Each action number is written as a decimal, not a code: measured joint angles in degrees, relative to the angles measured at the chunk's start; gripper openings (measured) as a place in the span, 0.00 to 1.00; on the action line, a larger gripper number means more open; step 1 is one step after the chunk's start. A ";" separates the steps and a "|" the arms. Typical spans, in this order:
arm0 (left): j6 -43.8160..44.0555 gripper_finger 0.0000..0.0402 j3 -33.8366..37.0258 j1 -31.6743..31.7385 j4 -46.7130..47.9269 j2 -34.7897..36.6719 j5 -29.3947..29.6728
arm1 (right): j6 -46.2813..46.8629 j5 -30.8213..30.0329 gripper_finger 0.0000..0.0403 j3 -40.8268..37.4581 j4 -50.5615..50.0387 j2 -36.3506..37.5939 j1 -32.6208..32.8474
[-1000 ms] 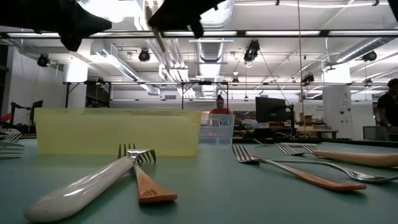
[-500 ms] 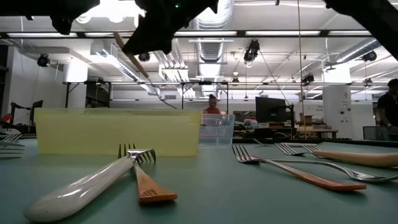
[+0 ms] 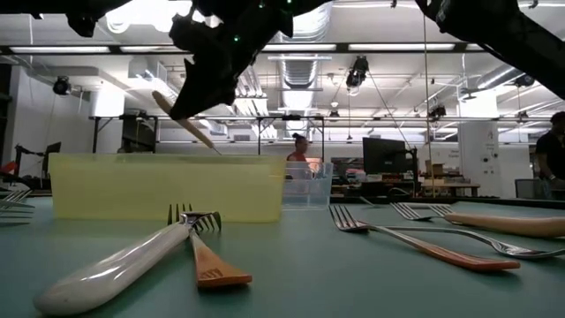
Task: Sort silverware by color (type)
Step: Put the yellow fork into the yellow bin
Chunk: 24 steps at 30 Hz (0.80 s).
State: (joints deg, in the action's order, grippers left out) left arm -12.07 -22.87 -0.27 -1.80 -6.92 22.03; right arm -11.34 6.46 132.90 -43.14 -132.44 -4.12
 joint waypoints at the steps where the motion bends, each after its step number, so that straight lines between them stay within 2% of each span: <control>1: -0.84 0.00 -0.01 0.00 0.33 0.05 -0.03 | 0.03 -0.02 0.15 0.00 0.09 -0.12 0.00; 24: -1.02 0.00 -0.35 0.00 0.50 -0.04 -0.01 | 0.18 -0.42 0.15 -1.29 0.93 -5.40 0.11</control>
State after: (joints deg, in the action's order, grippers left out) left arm -13.09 -23.22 -0.27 -1.30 -6.96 22.02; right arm -11.16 6.04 131.61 -42.22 -137.85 -4.01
